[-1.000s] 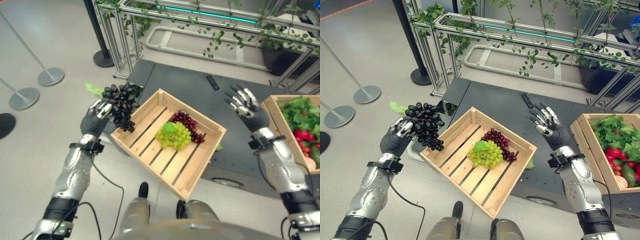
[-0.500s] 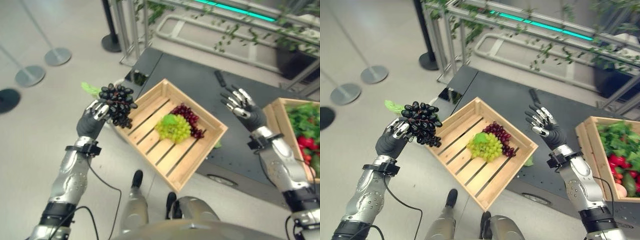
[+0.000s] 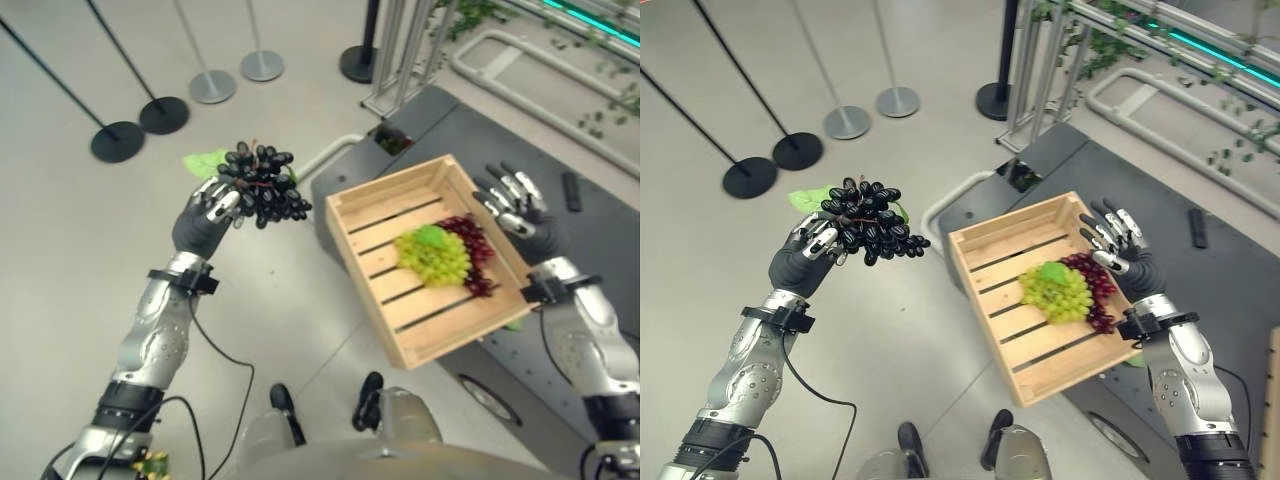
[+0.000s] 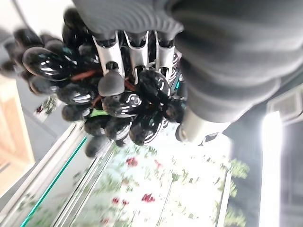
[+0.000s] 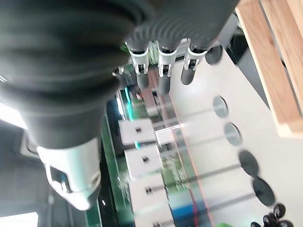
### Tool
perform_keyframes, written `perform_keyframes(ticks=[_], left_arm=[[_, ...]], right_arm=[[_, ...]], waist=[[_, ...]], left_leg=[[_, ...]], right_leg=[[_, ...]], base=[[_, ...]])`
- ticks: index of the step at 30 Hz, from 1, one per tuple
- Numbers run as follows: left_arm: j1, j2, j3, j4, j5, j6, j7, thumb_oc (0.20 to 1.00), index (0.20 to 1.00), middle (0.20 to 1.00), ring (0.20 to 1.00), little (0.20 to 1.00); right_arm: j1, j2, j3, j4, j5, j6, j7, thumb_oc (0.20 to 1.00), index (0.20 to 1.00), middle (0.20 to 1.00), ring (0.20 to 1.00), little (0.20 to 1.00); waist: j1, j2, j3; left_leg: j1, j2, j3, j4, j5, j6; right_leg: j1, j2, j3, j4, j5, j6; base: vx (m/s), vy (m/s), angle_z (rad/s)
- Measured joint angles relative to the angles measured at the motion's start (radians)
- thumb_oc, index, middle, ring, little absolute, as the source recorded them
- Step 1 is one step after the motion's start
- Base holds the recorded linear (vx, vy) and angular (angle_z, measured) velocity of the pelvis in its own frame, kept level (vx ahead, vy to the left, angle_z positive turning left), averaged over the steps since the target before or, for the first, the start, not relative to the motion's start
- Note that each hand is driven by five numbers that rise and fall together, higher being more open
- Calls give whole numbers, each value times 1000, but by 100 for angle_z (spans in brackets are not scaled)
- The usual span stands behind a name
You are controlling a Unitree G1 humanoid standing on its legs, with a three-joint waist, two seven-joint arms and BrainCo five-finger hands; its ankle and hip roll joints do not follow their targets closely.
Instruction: Pick up the fruits from the basket on one side to the basket on the other side
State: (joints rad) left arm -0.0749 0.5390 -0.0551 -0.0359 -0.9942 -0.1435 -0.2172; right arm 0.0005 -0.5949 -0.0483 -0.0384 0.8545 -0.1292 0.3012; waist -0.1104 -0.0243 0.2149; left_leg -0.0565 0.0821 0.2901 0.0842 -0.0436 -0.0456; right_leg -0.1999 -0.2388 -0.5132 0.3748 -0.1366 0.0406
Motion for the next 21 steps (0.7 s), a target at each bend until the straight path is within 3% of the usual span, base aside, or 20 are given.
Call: perform_keyframes(ticks=[1,2,6,21], left_arm=[[-2,14,3,-2,0,-1,0,200,200,200,200,200],[3,20,7,-3,0,-1,2,200,200,200,200,200],[26,24,19,-3,1,-1,6,200,200,200,200,200],[41,26,48,-3,2,0,8,200,200,200,200,200]], right_arm=[[-1,0,11,-1,-1,0,1,1000,1000,1000,1000,1000],[-1,1,18,2,-4,0,-2,1000,1000,1000,1000,1000],[-6,7,26,3,-11,1,-8,1000,1000,1000,1000,1000],[-7,37,60,3,-33,7,-9,1000,1000,1000,1000,1000]], waist=[[9,-20,-3],[18,-27,0],[38,-30,0],[48,-52,-9]], left_leg=[[0,-16,0,0,-1,1],[0,-21,-2,1,-2,2],[9,-17,-3,-4,-2,3],[-1,-39,-19,36,-24,28]], right_leg=[[-2,0,10,-36,23,4],[7,7,15,-59,34,-15],[23,24,16,-96,59,-16],[47,4,22,-120,90,5]], base=[[-10,59,12],[-12,139,5],[8,102,-4],[28,96,2]])
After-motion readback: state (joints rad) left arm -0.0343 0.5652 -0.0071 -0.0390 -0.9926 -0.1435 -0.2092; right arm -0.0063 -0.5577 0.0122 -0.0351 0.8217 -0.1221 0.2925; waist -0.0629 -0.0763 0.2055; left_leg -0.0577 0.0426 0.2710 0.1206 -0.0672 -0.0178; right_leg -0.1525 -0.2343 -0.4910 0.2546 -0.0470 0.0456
